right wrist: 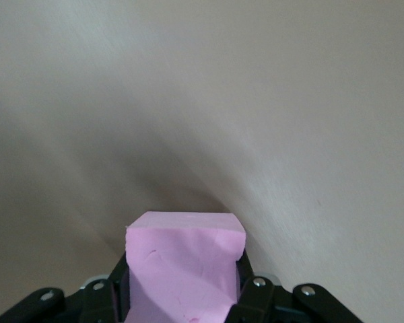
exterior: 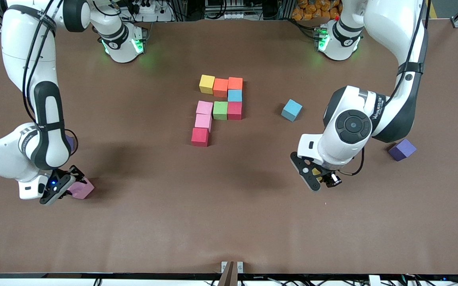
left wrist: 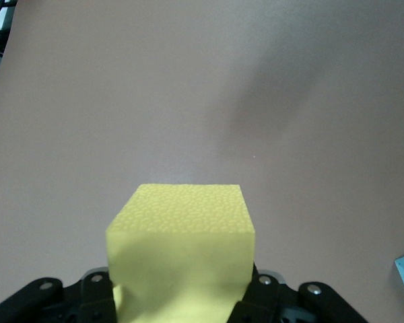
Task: Form number 2 with 11 blocks
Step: 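Carry the light pink cube to the stack with the right gripper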
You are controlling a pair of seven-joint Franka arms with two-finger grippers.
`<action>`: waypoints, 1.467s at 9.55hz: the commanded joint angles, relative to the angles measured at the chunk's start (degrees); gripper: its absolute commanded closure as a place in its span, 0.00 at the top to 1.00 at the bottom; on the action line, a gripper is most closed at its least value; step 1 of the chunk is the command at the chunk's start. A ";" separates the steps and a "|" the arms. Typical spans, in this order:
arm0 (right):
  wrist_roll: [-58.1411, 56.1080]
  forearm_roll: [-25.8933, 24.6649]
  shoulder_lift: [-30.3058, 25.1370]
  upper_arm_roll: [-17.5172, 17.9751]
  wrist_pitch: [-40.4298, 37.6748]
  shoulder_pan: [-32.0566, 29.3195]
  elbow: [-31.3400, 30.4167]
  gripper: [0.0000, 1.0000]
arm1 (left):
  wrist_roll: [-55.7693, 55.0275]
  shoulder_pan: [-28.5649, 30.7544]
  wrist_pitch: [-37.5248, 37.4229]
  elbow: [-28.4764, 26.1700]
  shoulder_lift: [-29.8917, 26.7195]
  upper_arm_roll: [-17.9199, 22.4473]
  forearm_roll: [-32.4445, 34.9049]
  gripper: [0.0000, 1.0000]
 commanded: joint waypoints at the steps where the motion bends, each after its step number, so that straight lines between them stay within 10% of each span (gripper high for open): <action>1: 2.31 -1.01 -0.11 0.65 -4.01 1.27 3.58 0.02 | 0.44 1.17 -2.15 -0.68 -2.15 -0.10 -0.29 0.00; 5: 10.95 -8.71 -0.28 10.66 -10.41 2.67 10.86 0.02 | -0.09 1.44 -5.75 -0.77 -3.21 0.43 0.33 0.00; 14: 32.20 -12.61 -5.03 7.08 -19.59 28.32 11.33 0.07 | 0.61 4.95 -13.94 -1.30 -8.13 0.60 2.96 0.00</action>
